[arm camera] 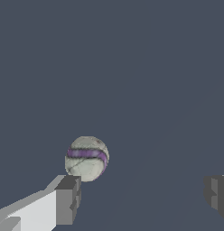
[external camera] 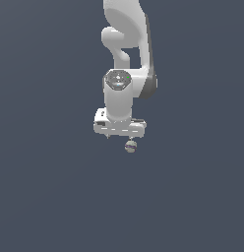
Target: Pick up the object and move it to a goal position.
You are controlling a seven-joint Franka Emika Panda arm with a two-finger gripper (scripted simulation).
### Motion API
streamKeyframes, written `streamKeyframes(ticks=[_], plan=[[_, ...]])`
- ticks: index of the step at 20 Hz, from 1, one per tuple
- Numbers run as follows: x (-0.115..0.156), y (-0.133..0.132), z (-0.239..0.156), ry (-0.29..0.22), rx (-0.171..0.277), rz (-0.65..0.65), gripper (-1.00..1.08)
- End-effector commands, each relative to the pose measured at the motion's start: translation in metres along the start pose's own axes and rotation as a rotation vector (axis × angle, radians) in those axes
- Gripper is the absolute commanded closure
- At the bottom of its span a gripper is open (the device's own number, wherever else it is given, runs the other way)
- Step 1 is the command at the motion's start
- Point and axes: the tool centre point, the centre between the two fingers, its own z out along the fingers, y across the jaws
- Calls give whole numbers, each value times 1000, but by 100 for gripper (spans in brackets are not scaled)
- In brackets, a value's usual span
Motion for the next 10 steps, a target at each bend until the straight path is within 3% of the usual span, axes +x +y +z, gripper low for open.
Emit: streamKeyframes(ticks=[1,10], plan=[[-2,-10,8,2,2,32,-92],[-12,-43,37,12,7,156,-92]])
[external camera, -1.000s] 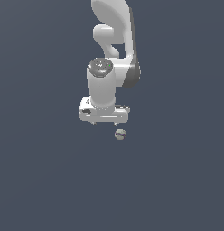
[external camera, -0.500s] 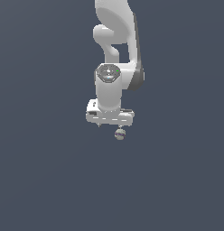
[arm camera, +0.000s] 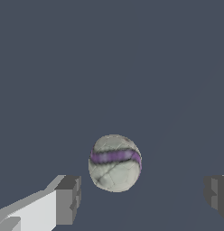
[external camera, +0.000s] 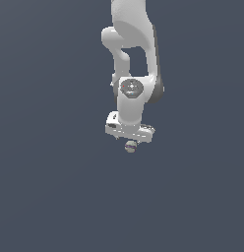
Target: Pick up the object and move it to a goal position.
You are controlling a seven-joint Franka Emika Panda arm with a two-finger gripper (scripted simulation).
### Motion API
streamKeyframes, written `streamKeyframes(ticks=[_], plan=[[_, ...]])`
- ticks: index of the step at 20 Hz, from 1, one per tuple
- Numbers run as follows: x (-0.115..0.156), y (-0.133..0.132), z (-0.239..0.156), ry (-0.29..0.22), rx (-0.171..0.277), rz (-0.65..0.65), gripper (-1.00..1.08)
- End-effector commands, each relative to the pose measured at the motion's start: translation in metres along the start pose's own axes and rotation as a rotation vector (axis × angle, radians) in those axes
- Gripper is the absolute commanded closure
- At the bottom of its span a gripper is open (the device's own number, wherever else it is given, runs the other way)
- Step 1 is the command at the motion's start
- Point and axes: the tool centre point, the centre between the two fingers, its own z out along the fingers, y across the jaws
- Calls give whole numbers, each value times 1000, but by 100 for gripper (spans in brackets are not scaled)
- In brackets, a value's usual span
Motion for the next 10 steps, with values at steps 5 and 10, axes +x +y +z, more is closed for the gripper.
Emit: streamKeyframes(ticks=[5,10], plan=[[-7,-13,12,5,3,56,-92],[-9,-16,15,6,3,68,-92]])
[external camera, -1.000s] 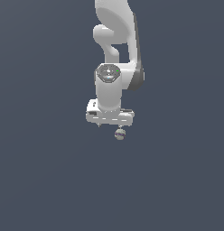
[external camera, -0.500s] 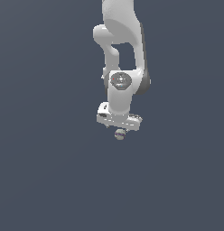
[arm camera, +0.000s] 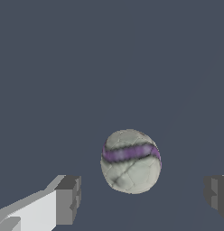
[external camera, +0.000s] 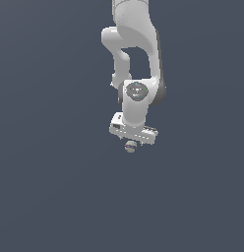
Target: Pick up the object and move it to a goal position.
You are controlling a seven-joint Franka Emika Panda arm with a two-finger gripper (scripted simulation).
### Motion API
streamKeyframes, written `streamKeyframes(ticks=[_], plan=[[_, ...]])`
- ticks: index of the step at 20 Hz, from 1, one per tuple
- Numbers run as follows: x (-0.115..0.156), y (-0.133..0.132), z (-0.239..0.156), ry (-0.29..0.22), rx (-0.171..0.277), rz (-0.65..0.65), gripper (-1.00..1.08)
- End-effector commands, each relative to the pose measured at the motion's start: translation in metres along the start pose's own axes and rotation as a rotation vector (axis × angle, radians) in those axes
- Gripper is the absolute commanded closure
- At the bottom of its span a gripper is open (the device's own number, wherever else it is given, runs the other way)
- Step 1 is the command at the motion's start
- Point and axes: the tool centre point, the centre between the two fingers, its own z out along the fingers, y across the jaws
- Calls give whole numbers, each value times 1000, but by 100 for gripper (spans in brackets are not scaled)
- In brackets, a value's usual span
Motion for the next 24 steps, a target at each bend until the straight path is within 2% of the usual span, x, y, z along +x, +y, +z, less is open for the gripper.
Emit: streamKeyframes(ticks=[1,19,20,24], plan=[[0,0,0,0,0,0,-92],[0,0,51,1,0,4,-92],[0,0,51,1,0,4,108],[0,0,51,1,0,4,108]])
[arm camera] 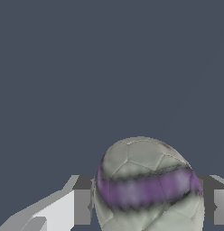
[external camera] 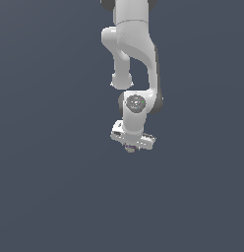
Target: Pick up the object and move it to a goal position.
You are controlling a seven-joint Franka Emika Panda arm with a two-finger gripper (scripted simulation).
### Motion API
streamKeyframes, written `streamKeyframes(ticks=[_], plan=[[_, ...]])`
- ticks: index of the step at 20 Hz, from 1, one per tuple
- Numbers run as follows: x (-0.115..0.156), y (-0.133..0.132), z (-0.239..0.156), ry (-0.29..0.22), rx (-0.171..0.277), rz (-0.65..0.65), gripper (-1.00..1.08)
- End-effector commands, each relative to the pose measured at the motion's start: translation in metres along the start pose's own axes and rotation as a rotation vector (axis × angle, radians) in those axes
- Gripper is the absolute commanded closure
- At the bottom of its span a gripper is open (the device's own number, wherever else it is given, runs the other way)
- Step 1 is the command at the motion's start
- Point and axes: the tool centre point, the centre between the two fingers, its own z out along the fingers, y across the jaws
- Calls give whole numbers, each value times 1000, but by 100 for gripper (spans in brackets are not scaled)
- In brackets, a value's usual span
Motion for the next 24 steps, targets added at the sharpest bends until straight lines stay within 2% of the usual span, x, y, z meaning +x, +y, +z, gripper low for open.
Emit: streamKeyframes(ticks=[1,13,24], plan=[[0,0,1,0,0,1,108],[-4,7,-8,0,0,0,108],[-29,49,-52,0,0,1,108]])
